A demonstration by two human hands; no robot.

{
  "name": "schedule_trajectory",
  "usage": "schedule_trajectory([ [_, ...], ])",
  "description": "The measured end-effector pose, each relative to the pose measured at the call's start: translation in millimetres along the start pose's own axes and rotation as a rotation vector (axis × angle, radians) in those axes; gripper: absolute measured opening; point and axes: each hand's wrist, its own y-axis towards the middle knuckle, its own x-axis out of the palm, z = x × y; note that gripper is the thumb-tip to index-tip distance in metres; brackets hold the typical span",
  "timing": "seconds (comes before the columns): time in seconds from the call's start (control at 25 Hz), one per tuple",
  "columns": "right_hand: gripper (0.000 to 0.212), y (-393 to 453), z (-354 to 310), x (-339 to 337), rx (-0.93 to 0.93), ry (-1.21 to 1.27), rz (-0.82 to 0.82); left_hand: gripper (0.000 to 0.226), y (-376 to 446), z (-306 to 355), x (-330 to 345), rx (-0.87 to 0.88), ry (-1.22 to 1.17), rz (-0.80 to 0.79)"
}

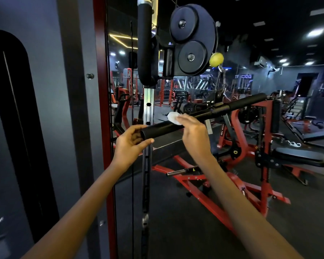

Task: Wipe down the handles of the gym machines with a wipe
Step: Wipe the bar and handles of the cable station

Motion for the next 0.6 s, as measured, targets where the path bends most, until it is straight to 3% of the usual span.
schedule_trajectory([
  [0.08,0.032,-1.5,-22.5,2.3,-0.044,0.061,-0.006,0.047,1.0,3.1,4.4,0.002,0.008,0.006],
  [0.2,0.033,-17.2,-60.2,11.1,-0.332,0.135,-0.157,0.047,2.3,2.3,5.2,0.04,0.015,0.012],
  [0.28,0.033,-14.6,-48.0,7.6,-0.451,0.098,-0.217,0.049,1.5,0.0,4.6,0.057,0.027,0.012],
  [0.4,0.033,0.4,-8.3,0.5,-0.26,0.022,-0.058,0.048,-0.1,1.1,5.6,0.005,-0.012,0.008],
  [0.48,0.031,-3.7,-18.1,4.1,-0.168,0.073,-0.006,0.047,-0.1,3.2,5.5,0.004,-0.01,0.019],
  [0.6,0.033,-26.7,-52.0,14.7,-0.456,0.117,-0.101,0.046,-0.7,5.0,1.8,0.094,0.068,0.037],
])
